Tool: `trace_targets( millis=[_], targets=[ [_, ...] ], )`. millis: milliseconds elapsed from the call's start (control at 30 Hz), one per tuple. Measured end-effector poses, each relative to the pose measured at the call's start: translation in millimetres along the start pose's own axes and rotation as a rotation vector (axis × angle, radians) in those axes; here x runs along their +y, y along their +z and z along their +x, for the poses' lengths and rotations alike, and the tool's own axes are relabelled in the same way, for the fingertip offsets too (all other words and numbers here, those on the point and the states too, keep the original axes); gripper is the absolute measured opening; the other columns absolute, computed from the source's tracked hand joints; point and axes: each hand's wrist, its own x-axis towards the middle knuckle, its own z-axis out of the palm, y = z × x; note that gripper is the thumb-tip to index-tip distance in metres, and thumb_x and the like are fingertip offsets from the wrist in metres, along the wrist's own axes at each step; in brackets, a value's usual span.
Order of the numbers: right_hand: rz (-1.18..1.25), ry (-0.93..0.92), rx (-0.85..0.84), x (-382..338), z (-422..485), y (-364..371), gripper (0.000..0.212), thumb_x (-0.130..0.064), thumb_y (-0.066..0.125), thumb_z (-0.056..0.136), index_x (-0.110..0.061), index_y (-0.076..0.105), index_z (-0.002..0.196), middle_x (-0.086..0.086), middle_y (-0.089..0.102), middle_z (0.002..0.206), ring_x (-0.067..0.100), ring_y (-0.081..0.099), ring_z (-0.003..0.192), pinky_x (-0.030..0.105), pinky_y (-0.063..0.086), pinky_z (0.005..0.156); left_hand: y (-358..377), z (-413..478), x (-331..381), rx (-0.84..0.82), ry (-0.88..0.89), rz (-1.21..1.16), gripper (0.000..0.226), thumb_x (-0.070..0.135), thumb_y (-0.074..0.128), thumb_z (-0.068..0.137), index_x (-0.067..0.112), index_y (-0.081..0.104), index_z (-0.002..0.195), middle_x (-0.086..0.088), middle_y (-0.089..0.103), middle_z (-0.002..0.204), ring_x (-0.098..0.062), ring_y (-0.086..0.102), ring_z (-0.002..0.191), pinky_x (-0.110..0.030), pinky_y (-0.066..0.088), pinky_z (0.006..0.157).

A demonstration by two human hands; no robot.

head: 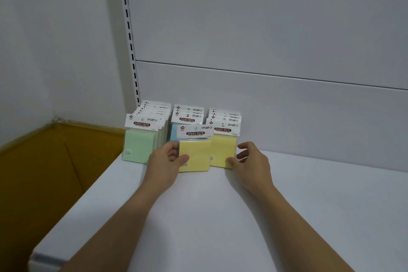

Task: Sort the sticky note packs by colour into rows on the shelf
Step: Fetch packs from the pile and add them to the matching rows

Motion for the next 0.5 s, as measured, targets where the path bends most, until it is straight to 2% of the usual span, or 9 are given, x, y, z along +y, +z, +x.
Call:
trace_targets(
  millis=[100,267,333,400,500],
  targets=[
    [0.026,-0.001,0.030,0,-1,-9,0.044,-0.027,0.069,0.083,-0.021,0.052,0.123,-0.006,0.061,0.099,0.012,0.061,0.086,0.029,0.046,0.077,7,3,8,-0.071,0.007,0.018,0.022,-0.003,0.070,0.080,0.005,0.065,0.101,-0.011,0.070,0.088,-0.023,0.067,0.076,-0.025,0.055,0.070],
    [0.058,0.029,0.111,7,-2,-24,0.039,-0.021,0.064,0.086,-0.019,0.053,0.123,-0.006,0.063,0.096,0.014,0.060,0.087,0.025,0.039,0.075,30,12,18,-0.185,0.034,0.116,0.022,0.002,0.073,0.079,0.008,0.067,0.098,-0.006,0.069,0.083,-0.018,0.069,0.071,-0.028,0.054,0.070],
    [0.077,0.038,0.124,10,-3,-26,0.037,-0.021,0.063,0.086,-0.019,0.054,0.122,-0.005,0.065,0.096,0.014,0.061,0.088,0.026,0.040,0.074,37,15,15,-0.148,0.044,0.202,0.020,0.007,0.075,0.078,0.012,0.067,0.097,-0.001,0.068,0.080,-0.015,0.068,0.070,-0.026,0.052,0.069],
    [0.084,0.037,0.133,11,-2,-26,0.037,-0.021,0.063,0.086,-0.019,0.054,0.122,-0.006,0.066,0.096,0.014,0.061,0.088,0.027,0.042,0.075,41,16,11,-0.074,0.059,0.268,0.020,0.014,0.077,0.078,0.014,0.066,0.095,0.002,0.065,0.078,-0.010,0.062,0.067,-0.018,0.047,0.065],
    [0.060,0.028,0.124,9,1,-24,0.036,-0.021,0.062,0.087,-0.020,0.053,0.122,-0.006,0.065,0.096,0.013,0.061,0.087,0.027,0.041,0.075,44,14,6,0.017,0.080,0.291,0.023,0.020,0.079,0.076,0.016,0.064,0.092,0.004,0.063,0.077,-0.007,0.056,0.066,-0.014,0.043,0.061]
  ],
)
